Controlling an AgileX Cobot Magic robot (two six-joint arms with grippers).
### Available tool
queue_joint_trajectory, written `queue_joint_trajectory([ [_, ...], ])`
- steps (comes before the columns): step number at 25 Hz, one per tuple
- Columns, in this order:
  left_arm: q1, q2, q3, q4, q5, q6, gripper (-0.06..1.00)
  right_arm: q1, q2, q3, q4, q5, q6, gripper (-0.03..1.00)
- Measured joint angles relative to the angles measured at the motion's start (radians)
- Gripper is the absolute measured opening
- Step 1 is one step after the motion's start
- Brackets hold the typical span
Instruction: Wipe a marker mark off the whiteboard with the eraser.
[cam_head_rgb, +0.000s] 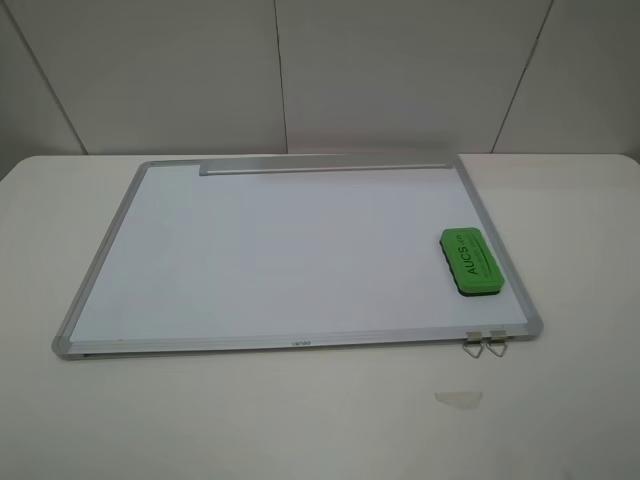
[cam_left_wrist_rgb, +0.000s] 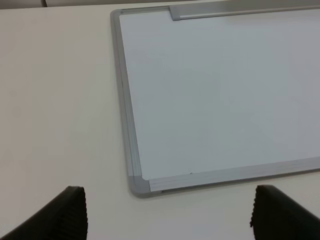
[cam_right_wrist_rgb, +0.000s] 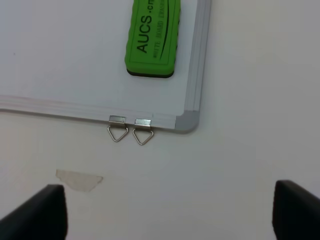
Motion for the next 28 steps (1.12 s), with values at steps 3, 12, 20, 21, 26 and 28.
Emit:
queue_joint_trajectory([
  [3, 0.000, 0.000, 0.000, -0.001, 0.000, 0.000, 0.69, 0.000, -0.001, 0.000, 0.000, 0.000, 0.000, 0.82],
  [12, 0.000, 0.000, 0.000, -0.001, 0.000, 0.000, 0.69, -0.161, -0.135, 0.000, 0.001, 0.000, 0.000, 0.82],
  [20, 0.000, 0.000, 0.000, -0.001, 0.000, 0.000, 0.69, -0.199, -0.315, 0.005, 0.001, -0.001, 0.000, 0.82],
  [21, 0.000, 0.000, 0.000, -0.001, 0.000, 0.000, 0.69, -0.200, -0.335, 0.005, 0.001, -0.002, 0.000, 0.82],
  [26, 0.000, 0.000, 0.000, -0.001, 0.000, 0.000, 0.69, -0.200, -0.427, 0.005, 0.001, -0.004, 0.000, 0.82],
  [28, 0.000, 0.000, 0.000, -0.001, 0.000, 0.000, 0.69, -0.200, -0.455, 0.005, 0.001, -0.004, 0.000, 0.82],
])
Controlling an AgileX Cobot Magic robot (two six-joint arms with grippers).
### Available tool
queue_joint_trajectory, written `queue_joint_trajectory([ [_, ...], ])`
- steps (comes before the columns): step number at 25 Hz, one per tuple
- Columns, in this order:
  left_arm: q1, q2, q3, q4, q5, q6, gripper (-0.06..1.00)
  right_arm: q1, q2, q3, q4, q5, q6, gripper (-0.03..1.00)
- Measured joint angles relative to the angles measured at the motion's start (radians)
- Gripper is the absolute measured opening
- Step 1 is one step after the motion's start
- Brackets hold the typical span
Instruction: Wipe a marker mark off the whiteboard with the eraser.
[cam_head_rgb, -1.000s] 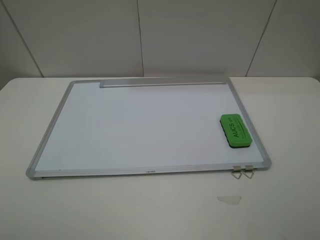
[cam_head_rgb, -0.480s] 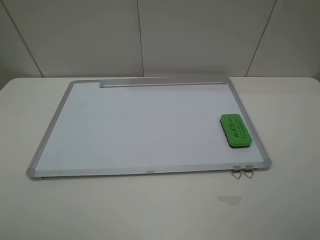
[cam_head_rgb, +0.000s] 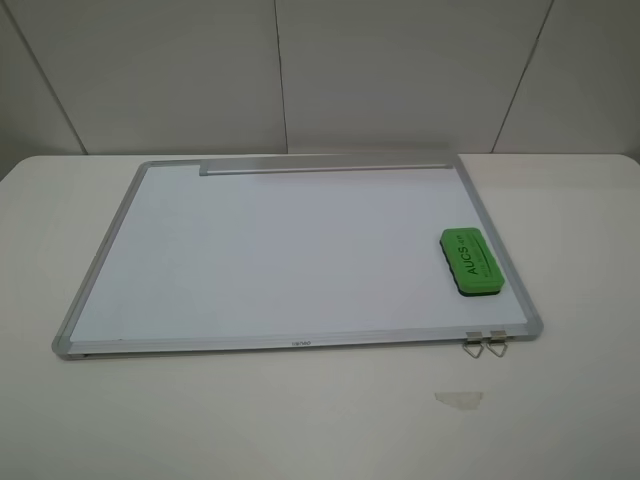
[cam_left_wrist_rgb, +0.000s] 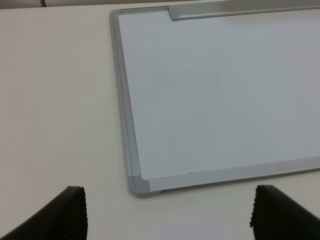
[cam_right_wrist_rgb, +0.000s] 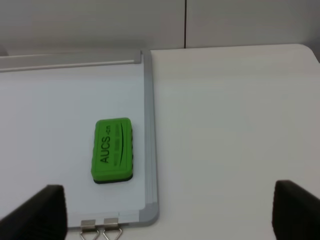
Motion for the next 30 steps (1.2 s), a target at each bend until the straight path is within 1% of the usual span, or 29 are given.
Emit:
queue_joint_trajectory([
  [30, 0.000, 0.000, 0.000, 0.000, 0.000, 0.000, 0.69, 0.002, -0.018, 0.000, 0.000, 0.000, 0.000, 0.82],
])
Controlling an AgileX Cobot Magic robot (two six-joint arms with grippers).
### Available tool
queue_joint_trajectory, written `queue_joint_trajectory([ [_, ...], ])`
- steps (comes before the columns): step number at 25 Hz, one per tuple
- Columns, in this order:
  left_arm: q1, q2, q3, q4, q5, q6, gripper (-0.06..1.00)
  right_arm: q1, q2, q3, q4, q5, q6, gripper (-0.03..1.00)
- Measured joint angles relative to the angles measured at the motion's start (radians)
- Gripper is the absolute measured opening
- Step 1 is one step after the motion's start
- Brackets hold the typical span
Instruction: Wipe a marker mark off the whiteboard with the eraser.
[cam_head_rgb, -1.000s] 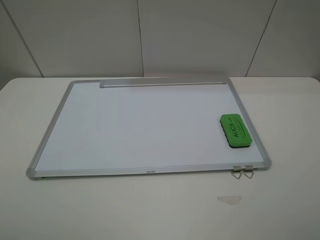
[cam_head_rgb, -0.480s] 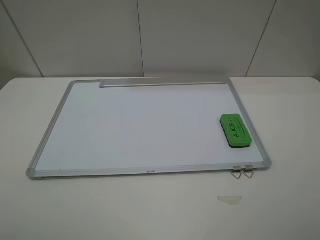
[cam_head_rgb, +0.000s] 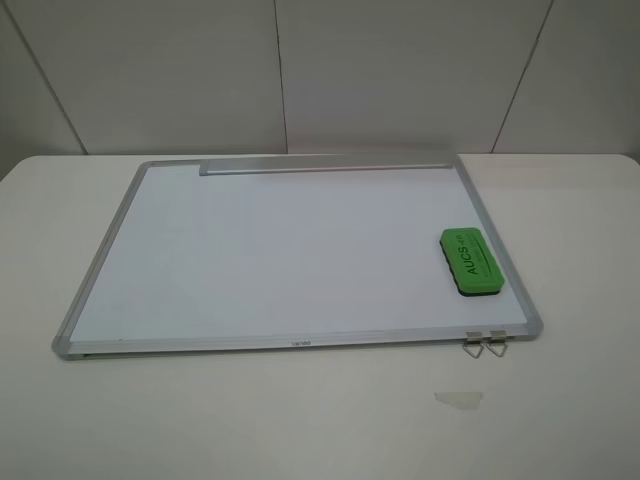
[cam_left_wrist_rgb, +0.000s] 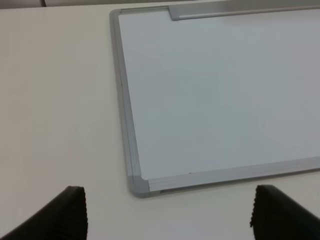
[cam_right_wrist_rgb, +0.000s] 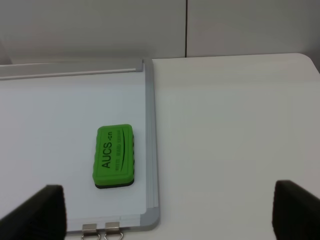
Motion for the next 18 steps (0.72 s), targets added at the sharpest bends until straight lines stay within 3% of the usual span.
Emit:
queue_joint_trajectory([
  [18, 0.000, 0.000, 0.000, 0.000, 0.000, 0.000, 0.69, 0.000, 0.000, 0.000, 0.000, 0.000, 0.000, 0.82],
])
